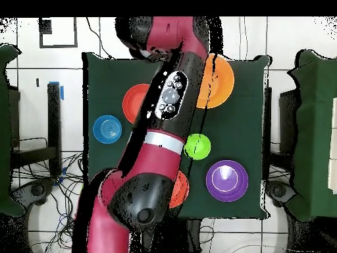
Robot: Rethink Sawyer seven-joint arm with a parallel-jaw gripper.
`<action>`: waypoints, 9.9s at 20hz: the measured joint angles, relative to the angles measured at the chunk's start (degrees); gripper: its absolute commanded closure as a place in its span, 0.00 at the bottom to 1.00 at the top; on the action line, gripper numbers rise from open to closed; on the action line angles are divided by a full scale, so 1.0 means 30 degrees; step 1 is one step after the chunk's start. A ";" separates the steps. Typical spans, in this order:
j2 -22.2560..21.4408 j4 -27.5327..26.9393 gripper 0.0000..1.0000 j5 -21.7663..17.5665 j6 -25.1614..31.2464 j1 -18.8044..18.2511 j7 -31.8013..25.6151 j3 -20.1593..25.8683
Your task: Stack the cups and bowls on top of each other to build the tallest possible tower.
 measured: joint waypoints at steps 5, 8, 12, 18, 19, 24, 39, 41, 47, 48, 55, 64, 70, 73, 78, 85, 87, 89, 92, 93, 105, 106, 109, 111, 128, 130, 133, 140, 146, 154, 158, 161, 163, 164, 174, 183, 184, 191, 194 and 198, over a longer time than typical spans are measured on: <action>-0.1706 0.2275 0.00 -0.0756 -0.0490 0.1332 0.0000 0.1405; -0.2557 0.3489 0.00 -0.1157 -0.0964 0.1864 0.0000 0.2013; -0.3869 0.5446 0.00 -0.1724 -0.1840 0.2476 0.0000 0.2879; -0.5068 0.7557 0.00 -0.2386 -0.2797 0.2882 0.0000 0.3629; -0.5493 0.8392 0.00 -0.2673 -0.3133 0.2997 0.0000 0.3995; -0.6209 0.9944 0.00 -0.3000 -0.3445 0.3162 0.0000 0.4580; -0.7776 1.3464 0.00 -0.4383 -0.3979 0.3730 0.0000 0.5413; -0.7947 1.3683 0.00 -0.4577 -0.4205 0.3730 0.0000 0.5487; -0.8465 1.4327 0.00 -0.5239 -0.4727 0.3657 0.0000 0.5931; -0.8549 1.4418 0.00 -0.5349 -0.4782 0.3636 0.0000 0.6020; -0.9047 1.5040 0.00 -0.5964 -0.5107 0.3373 0.0000 0.6639; -0.9916 1.6248 0.00 -0.7238 -0.6433 0.2298 0.0000 0.7831; -1.0420 1.6900 0.00 -0.8130 -0.6924 0.1375 -0.0004 0.8562; -1.0837 1.7541 0.00 -0.8777 -0.7395 0.0669 -0.0008 0.9112; -1.1325 1.8561 0.00 -0.9645 -0.8216 -0.0377 -0.0008 0.9920; -1.1580 1.9840 0.00 -1.0908 -0.9401 -0.1976 -0.0043 1.1247; -1.1578 2.0282 0.00 -1.1378 -0.9912 -0.2503 -0.0043 1.1695; -1.1570 2.0575 0.00 -1.1702 -1.0253 -0.2842 -0.0043 1.2006; -1.1537 2.1080 0.00 -1.2275 -1.0971 -0.3398 -0.0043 1.2509; -1.1517 2.1240 0.00 -1.2488 -1.1217 -0.3564 -0.0043 1.2646; -1.1003 2.1906 0.00 -1.4820 -1.2380 -0.4736 -0.0043 1.3806; -1.0942 2.1933 0.00 -1.5006 -1.2376 -0.4815 -0.0043 1.3916; -1.0893 2.1983 0.00 -1.5338 -1.2380 -0.4978 -0.0043 1.4163; -1.0891 2.2035 0.00 -1.5504 -1.2380 -0.5083 -0.0043 1.4333; -1.1317 2.2494 0.00 -1.5576 -1.2380 -0.5156 -0.0043 1.4787; -1.1411 2.2582 0.00 -1.5576 -1.2380 -0.5156 -0.0043 1.4787; -1.1798 2.2985 0.00 -1.5576 -1.2380 -0.5156 -0.0043 1.4784; -1.2253 2.3598 0.00 -1.5576 -1.2380 -0.5163 -0.0043 1.4784; -1.2488 2.4480 0.00 -1.5597 -1.2384 -0.5518 -0.0043 1.4785; -1.2349 2.5569 0.00 -1.6374 -1.2555 -0.6232 -0.0043 1.4787; -1.2076 2.5828 0.00 -1.6738 -1.3122 -0.6447 -0.0043 1.4784; -1.1682 2.6016 0.00 -1.7059 -1.4095 -0.6617 -0.0043 1.4787; -1.1456 2.6118 0.00 -1.7185 -1.4783 -0.6688 -0.0043 1.4789; -1.1390 2.6159 0.00 -1.7205 -1.5037 -0.6704 -0.0043 1.4789; -1.1184 2.6465 0.00 -1.7213 -1.5983 -0.6713 -0.0043 1.4820; -1.1201 2.6482 0.00 -1.7209 -1.5983 -0.6713 -0.0043 1.4820; -1.1138 2.6482 0.00 -1.7209 -1.5987 -0.6719 -0.0043 1.4820; -1.0562 2.6479 0.00 -1.7213 -1.6404 -0.6851 -0.0043 1.4834; -1.0028 2.6476 0.00 -1.7237 -1.7048 -0.6889 -0.0043 1.4834; -0.9361 2.6463 0.00 -1.7229 -1.7958 -0.6883 -0.0043 1.4809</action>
